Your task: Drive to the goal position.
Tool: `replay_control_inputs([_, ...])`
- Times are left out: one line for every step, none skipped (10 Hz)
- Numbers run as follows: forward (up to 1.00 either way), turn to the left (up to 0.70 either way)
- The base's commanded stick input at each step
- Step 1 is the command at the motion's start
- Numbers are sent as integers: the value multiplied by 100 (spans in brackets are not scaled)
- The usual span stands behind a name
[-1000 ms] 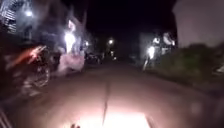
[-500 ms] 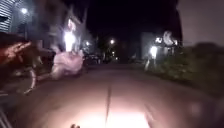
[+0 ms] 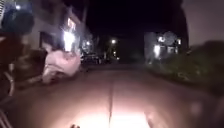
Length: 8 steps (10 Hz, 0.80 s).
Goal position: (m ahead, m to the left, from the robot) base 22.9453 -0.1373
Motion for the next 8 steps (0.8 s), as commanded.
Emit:
replay_control_inputs([100, 0])
replay_control_inputs([100, -27])
replay_control_inputs([100, -27])
replay_control_inputs([100, -27])
replay_control_inputs([100, -27])
replay_control_inputs([100, -27])
replay_control_inputs([100, -19])
replay_control_inputs([100, 0])
